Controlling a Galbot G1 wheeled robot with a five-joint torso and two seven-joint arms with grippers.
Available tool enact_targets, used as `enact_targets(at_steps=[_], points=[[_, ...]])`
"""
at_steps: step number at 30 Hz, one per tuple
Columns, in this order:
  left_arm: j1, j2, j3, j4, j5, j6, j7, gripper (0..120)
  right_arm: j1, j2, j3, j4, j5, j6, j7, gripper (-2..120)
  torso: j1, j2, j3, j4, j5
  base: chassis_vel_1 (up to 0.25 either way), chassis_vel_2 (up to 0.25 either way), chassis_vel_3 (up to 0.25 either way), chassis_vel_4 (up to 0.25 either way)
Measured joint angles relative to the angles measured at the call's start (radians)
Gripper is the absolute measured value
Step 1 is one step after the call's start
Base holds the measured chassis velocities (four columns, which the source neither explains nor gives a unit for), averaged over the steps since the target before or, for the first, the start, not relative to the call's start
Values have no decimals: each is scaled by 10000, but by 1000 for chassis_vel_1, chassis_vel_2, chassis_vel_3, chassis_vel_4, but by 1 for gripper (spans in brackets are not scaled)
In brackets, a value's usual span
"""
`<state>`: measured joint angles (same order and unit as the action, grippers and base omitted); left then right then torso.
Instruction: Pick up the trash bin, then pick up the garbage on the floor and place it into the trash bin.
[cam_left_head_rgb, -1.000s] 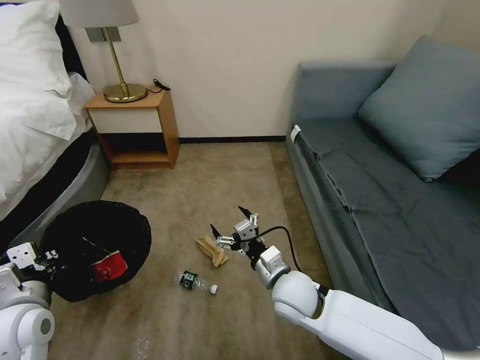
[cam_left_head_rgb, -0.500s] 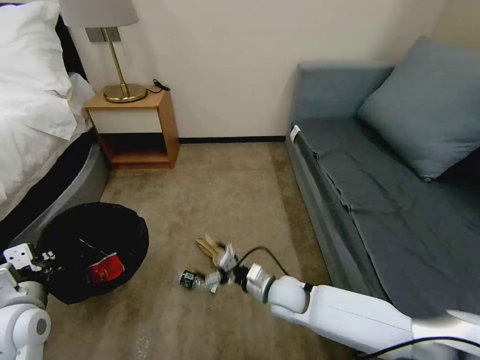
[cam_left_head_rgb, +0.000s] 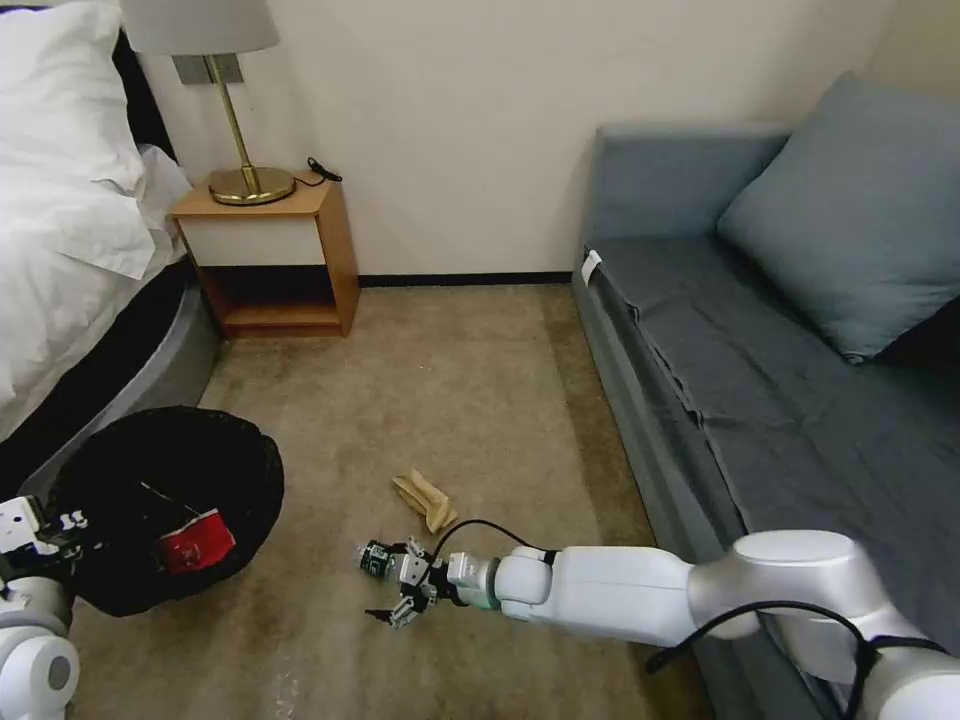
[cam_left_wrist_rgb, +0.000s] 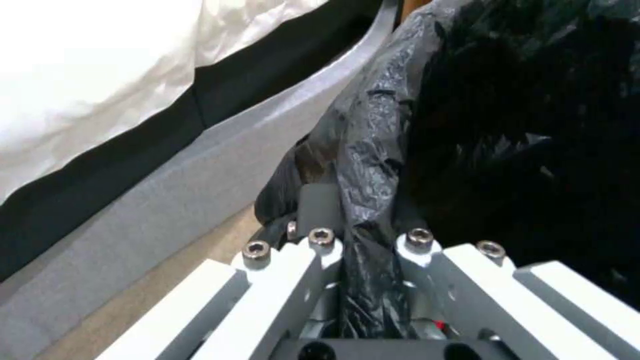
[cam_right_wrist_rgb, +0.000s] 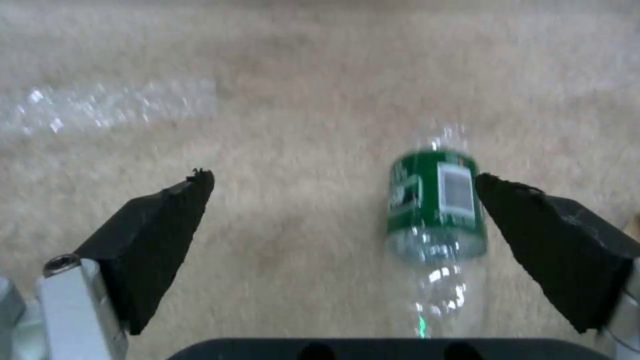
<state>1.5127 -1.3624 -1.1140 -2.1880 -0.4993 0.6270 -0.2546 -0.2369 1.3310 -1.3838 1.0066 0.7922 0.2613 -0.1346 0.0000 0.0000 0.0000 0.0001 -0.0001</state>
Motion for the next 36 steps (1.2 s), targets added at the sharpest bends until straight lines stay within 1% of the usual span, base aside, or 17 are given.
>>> enact_targets(at_steps=[7, 9, 15, 20, 26, 28, 30, 36], points=[[-4, -176, 201, -141, 40, 0, 1, 4, -152, 126, -9, -433, 233, -66, -72, 100, 0, 0, 0, -2, 0, 0, 0, 0, 0], [27, -234, 231, -183, 67, -11, 0, 4, -254, 215, 43, -776, 231, -53, -133, 100, 0, 0, 0, -2, 0, 0, 0, 0, 0], [186, -318, 99, -247, 84, -116, 4, 4, -523, 605, 344, -1971, 167, 18, -433, 100, 0, 0, 0, -1, 0, 0, 0, 0, 0], [241, -380, 69, -243, 86, -168, 17, 4, -621, 906, 513, -2603, 106, 9, -612, 100, 0, 0, 0, -1, 1, 0, 0, 0, 0], [220, -320, 65, -246, 86, -168, 17, 4, -723, 1111, 622, -2972, 78, -18, -699, 99, 0, 0, 0, 0, 1, 0, 0, 0, 0], [206, -292, 68, -224, 84, -169, 18, 4, -817, 1194, 697, -3235, -16, -18, -808, 97, 0, 0, 0, -2, 1, 0, 0, 0, 0], [216, -283, 86, -198, 81, -169, 19, 4, -901, 1273, 772, -3489, -142, -21, -879, 90, 0, 0, 0, -1, 0, 0, 0, 0, 0], [222, -246, 102, -179, 80, -169, 20, 4, -1091, 1477, 999, -3971, -428, -35, -1061, 90, 0, 0, 0, -2, 1, 0, 0, 0, 0]])
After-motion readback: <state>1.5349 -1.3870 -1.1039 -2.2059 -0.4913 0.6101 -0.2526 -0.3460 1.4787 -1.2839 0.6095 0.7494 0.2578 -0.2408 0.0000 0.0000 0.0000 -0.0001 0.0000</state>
